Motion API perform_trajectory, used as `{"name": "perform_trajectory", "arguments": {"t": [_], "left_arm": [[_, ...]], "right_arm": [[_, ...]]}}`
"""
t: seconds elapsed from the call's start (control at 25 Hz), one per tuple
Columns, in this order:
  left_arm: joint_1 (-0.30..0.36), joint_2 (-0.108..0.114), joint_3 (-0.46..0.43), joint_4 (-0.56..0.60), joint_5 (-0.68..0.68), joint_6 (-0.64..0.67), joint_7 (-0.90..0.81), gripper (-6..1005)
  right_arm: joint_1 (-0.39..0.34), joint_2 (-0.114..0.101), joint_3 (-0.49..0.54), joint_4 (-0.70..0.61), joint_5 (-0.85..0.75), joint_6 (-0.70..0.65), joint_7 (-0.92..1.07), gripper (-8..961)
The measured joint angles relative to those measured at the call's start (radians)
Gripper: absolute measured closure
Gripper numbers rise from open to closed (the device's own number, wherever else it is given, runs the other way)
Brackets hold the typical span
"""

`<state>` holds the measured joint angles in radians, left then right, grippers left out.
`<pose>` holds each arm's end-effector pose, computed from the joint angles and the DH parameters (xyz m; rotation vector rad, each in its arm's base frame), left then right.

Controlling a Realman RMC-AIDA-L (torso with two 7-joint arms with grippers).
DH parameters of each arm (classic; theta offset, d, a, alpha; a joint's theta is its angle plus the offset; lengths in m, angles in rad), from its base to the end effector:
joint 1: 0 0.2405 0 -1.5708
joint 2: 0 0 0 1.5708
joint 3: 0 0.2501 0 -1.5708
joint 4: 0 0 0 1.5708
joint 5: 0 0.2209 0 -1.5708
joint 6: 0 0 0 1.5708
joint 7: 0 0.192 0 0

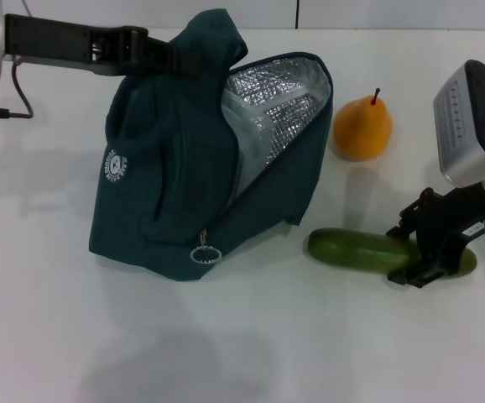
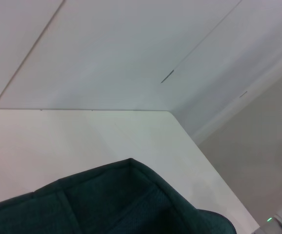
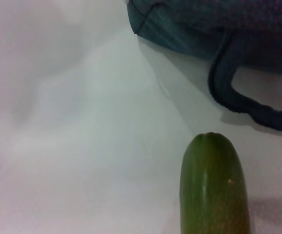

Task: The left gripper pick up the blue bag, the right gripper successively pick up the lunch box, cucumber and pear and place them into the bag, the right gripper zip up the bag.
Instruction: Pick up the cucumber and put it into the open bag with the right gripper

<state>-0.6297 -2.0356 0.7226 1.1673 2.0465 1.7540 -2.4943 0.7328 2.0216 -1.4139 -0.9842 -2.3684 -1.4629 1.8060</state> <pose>-0.1604 0.3848 0.0527 -2.5873 -1.4127 -0.6454 0.1997 0.3746 -0.0772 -3.0516 0.0861 -0.5120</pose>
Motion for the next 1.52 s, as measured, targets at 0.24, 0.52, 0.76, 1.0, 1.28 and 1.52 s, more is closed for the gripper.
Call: {"name": "perform_trajectory", "arguments": {"t": [0.24, 0.52, 0.76, 1.0, 1.28, 1.52], "left_arm": [[0.001, 0.000, 0.000, -0.005, 0.000, 0.001, 0.007, 955], [0.002, 0.000, 0.000, -0.005, -0.002, 0.001, 0.008, 953], [0.002, 0.000, 0.000, -0.005, -0.002, 0.001, 0.008, 952], [0.002, -0.001, 0.000, -0.005, -0.002, 0.001, 0.008, 951], [0.002, -0.003, 0.000, -0.005, -0.002, 0.001, 0.008, 950], [0.000, 0.001, 0.017, -0.006, -0.001, 0.001, 0.006, 948]], "right_arm": [[-0.012, -0.008, 0.012, -0.059, 0.049, -0.111, -0.008, 375], [-0.008, -0.010, 0.171, -0.116, 0.192, -0.401, -0.028, 375], [-0.004, -0.039, 0.491, 0.007, 0.370, -0.526, -0.055, 375], [-0.005, -0.096, 0.627, 0.301, 0.575, -0.485, -0.062, 375], [-0.023, -0.025, 0.635, 0.462, 0.758, -0.330, -0.130, 375], [0.012, 0.002, 0.510, 0.638, 0.965, -0.211, -0.294, 375]]}}
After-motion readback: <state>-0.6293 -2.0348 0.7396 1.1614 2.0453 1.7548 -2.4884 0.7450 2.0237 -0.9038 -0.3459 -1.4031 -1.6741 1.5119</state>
